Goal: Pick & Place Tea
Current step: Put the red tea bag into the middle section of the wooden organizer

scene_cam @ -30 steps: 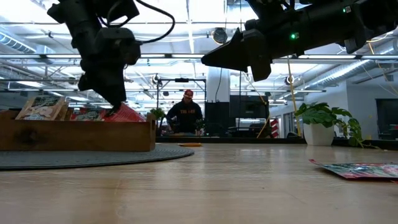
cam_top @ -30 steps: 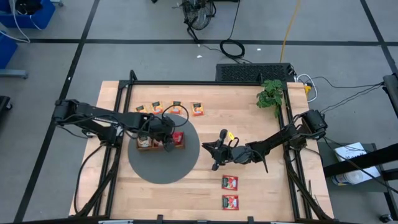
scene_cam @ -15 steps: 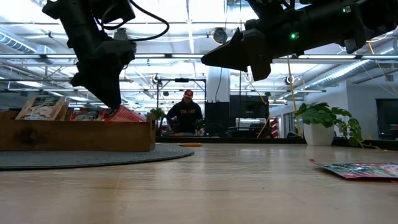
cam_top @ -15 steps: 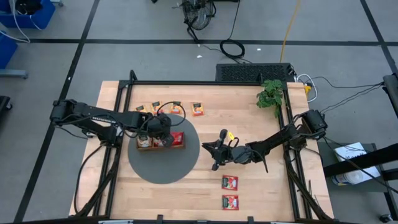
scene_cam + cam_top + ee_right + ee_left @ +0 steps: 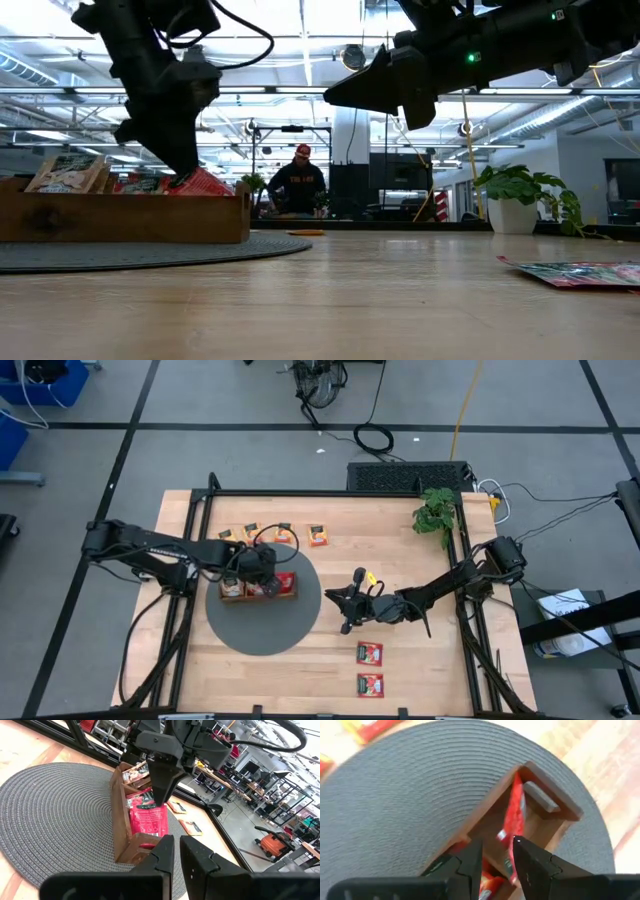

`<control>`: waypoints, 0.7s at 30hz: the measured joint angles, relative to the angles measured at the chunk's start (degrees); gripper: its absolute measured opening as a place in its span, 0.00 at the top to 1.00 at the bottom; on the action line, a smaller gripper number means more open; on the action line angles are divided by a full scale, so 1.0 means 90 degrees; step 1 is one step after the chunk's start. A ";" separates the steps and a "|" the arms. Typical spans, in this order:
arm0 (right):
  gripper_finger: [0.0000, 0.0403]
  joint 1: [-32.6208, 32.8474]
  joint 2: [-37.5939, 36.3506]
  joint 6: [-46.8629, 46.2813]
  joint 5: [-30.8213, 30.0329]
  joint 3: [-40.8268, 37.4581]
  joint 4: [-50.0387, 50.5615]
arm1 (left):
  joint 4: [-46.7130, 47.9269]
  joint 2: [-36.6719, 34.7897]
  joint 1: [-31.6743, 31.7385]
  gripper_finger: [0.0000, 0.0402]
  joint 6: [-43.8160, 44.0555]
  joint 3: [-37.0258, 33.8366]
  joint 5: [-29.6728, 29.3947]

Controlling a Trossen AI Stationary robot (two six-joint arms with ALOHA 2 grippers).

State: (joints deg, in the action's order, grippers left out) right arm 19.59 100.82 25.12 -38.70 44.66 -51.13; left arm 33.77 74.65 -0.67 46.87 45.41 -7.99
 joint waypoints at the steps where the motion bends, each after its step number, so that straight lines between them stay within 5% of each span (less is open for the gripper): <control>1: 0.96 0.0000 0.0000 0.0000 0.0000 0.0000 0.0000 | -0.0080 0.0039 0.0000 0.72 -0.0010 0.0000 0.0060; 12: 0.96 0.0002 0.0000 0.0000 0.0000 0.0000 0.0000 | -0.0251 0.0357 0.0000 0.74 -0.0387 -0.0002 0.0258; 18: 0.96 0.0001 0.0000 0.0002 0.0000 0.0000 0.0002 | -0.0337 0.0273 -0.0071 0.96 -0.0842 -0.0002 0.0225; 21: 0.96 0.0001 0.0000 0.0000 0.0000 0.0000 0.0001 | -0.0385 0.0272 -0.0145 0.99 -0.1217 -0.0002 0.0183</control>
State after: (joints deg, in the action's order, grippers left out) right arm 19.61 100.82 25.12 -38.70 44.66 -51.12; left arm 30.31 77.10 -1.97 35.92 45.39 -6.35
